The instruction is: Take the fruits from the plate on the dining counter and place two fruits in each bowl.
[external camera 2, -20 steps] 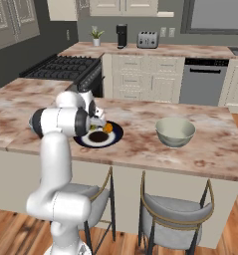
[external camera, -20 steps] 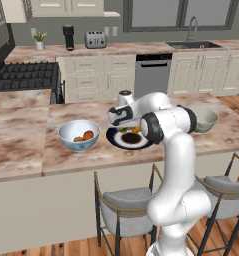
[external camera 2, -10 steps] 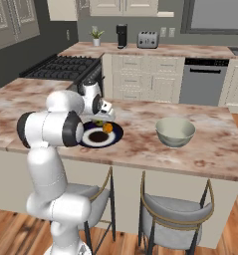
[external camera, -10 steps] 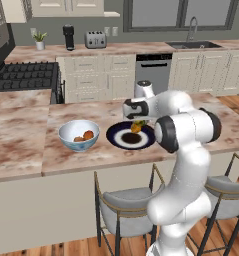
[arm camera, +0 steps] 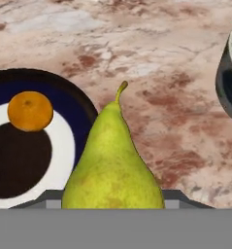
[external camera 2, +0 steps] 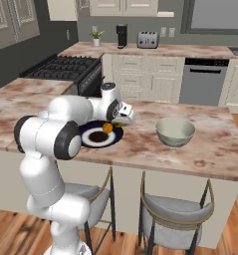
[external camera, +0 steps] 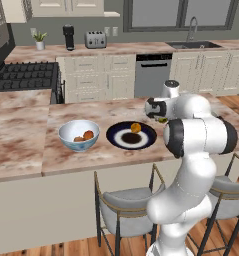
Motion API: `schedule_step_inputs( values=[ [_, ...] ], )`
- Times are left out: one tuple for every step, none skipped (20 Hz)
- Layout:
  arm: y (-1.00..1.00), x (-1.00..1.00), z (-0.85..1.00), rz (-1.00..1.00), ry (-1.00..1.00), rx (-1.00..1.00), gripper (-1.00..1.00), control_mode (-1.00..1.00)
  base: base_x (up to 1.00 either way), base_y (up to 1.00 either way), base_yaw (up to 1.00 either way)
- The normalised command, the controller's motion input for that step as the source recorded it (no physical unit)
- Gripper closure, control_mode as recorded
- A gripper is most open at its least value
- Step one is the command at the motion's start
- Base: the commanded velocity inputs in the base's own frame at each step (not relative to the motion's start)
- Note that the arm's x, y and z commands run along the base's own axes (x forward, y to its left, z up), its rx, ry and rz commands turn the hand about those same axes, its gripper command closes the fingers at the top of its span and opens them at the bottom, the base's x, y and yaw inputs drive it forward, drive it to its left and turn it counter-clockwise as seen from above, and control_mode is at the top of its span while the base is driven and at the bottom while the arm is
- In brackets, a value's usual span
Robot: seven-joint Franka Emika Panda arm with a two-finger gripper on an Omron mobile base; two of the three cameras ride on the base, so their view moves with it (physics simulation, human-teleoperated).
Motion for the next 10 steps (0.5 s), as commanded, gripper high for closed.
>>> schedule_step_inputs(
  values=[
    [-0.67, 0.00, 0.46, -0.09, 0.00, -0.04, 1.00, -1.00, 0.00, 0.00, 0.00],
    [-0.71, 0.01, 0.46, -0.09, 0.00, -0.01, 1.00, -1.00, 0.00, 0.00, 0.00],
    [-0.68, 0.13, 0.53, -0.06, 0.00, 0.00, 1.00, -1.00, 0.00, 0.00, 0.00],
    [-0.69, 0.04, 0.34, -0.05, 0.00, 0.00, 1.00, -1.00, 0.00, 0.00, 0.00],
    [-0.29, 0.01, 0.00, -0.09, -0.02, -0.08, 1.00, -1.00, 0.00, 0.00, 0.00],
    [-0.48, 0.01, 0.00, -0.07, 0.00, -0.03, 1.00, -1.00, 0.00, 0.00, 0.00],
    [-0.54, 0.00, 0.00, -0.08, 0.00, -0.01, 1.00, -1.00, 0.00, 0.00, 0.00],
    [-0.66, 0.00, 0.00, -0.11, 0.00, 0.00, 1.00, -1.00, 0.00, 0.00, 0.00],
    [-0.71, 0.00, 0.00, -0.12, 0.00, 0.00, 1.00, -1.00, 0.00, 0.00, 0.00],
    [-0.69, 0.00, 0.00, -0.13, 0.00, 0.00, 1.00, -1.00, 0.00, 0.00, 0.00]
  ],
)
